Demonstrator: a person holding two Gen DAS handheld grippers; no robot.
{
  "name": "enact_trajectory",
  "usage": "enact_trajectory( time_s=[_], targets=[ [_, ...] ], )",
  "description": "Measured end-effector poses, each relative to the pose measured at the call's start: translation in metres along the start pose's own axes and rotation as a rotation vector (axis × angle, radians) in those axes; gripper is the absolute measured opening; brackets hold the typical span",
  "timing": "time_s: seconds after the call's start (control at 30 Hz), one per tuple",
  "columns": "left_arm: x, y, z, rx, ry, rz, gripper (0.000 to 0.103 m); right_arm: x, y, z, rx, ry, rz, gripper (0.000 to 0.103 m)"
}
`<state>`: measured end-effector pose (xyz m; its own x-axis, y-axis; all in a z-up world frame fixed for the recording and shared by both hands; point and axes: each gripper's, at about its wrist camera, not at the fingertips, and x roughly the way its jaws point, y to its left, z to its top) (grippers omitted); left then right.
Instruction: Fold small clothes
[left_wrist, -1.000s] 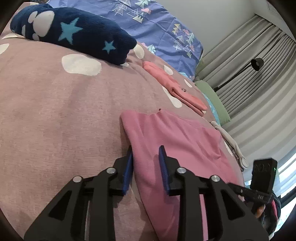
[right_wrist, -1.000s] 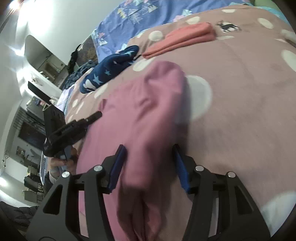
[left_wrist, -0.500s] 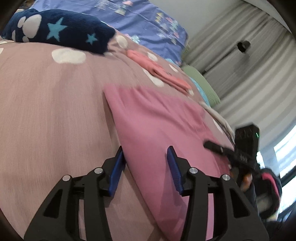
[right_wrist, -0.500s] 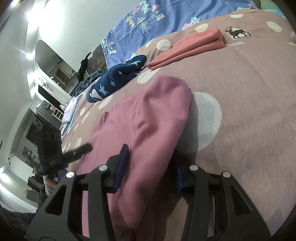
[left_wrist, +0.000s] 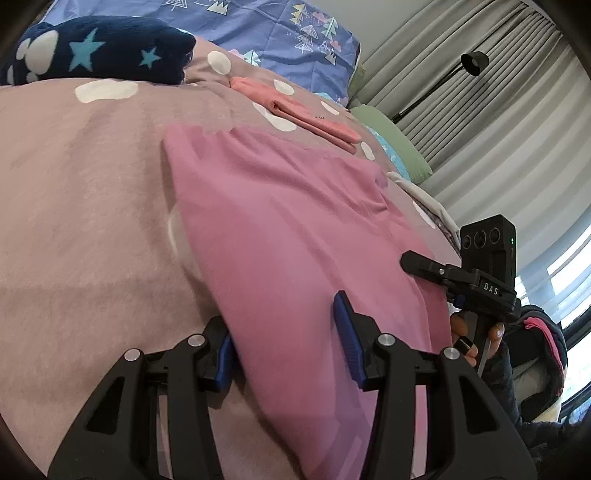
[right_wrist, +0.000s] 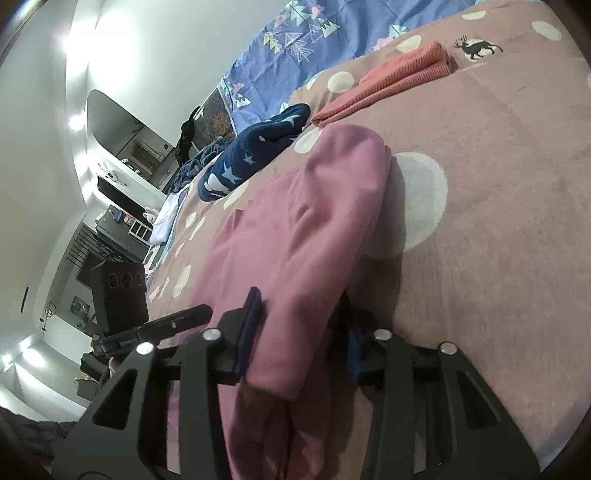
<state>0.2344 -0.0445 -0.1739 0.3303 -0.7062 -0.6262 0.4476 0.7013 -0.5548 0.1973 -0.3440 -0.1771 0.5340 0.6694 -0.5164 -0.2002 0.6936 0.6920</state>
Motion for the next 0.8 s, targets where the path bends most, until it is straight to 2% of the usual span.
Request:
enact_trajectory(
  time_s=[0.03,0.1,0.23,0.3,0.43,0.57,0.8],
  targets=[
    [0.003,-0.002,0.002,0.005,0.001,0.001,0.048,0.003,0.0,0.002,0.006,0.005,0.005,0.036],
    [0.009,-0.006,0.006,0.017,0.005,0.01,0.046,0.01,0.001,0.003,0.012,0.013,-0.001,0.026],
    [0.013,-0.015,0.01,0.041,0.0,0.058,0.031,0.017,0.008,0.003,-0.011,0.011,-0.038,0.021],
    [0.009,-0.022,0.01,0.063,-0.014,0.089,0.027,0.013,0.013,0.0,-0.017,-0.006,-0.056,0.02],
    [-0.001,-0.052,0.013,0.196,-0.044,0.202,0.026,0.006,0.035,0.0,-0.065,-0.04,-0.112,0.019],
    [-0.017,-0.077,0.028,0.262,-0.089,0.215,0.026,-0.011,0.063,0.005,-0.123,-0.111,-0.123,0.019],
    [-0.045,-0.126,0.06,0.385,-0.211,0.216,0.026,-0.06,0.102,0.021,-0.222,-0.275,-0.144,0.019]
  ],
)
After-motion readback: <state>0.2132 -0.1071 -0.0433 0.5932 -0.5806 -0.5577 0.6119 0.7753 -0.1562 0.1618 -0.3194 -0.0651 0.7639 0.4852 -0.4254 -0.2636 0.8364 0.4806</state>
